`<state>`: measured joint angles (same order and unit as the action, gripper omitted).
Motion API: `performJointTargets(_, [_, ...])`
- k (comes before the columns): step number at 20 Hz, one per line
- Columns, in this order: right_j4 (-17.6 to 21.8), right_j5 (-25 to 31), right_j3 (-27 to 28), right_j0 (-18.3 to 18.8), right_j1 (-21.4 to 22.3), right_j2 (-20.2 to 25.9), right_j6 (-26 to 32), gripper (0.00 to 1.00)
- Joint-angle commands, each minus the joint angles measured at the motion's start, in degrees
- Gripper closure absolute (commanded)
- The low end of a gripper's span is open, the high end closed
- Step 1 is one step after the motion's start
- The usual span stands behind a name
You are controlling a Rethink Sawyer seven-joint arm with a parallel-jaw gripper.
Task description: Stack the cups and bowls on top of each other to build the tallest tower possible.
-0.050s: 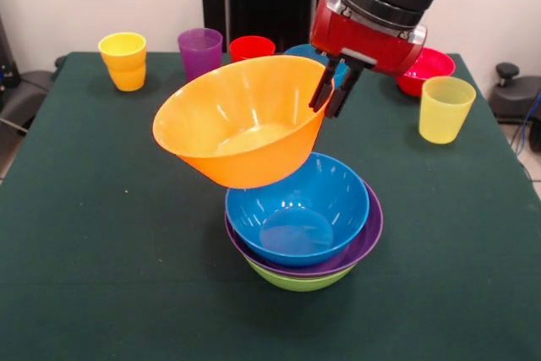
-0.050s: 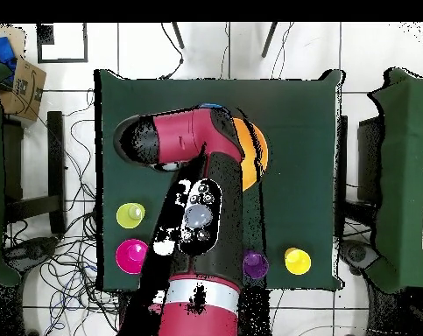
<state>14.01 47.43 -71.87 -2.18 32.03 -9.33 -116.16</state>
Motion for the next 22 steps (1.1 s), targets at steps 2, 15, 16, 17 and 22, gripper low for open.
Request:
performJointTargets(2, [-1.2,-4.0,-4.8,-1.3,-1.1,2.0,-9.5,1.0])
performJointTargets(15, [-7.6,-3.9,-6.3,-4.5,-1.7,2.5,-13.9,1.0])
performJointTargets(16, [-8.2,-3.3,-6.0,-5.0,-1.7,2.3,-14.4,1.0])
performJointTargets(17, [-8.8,-2.6,-5.7,-5.6,-1.7,2.1,-14.8,1.0])
performJointTargets(22, [-10.9,1.6,-2.7,-8.6,-2.2,-0.1,-16.5,1.0])
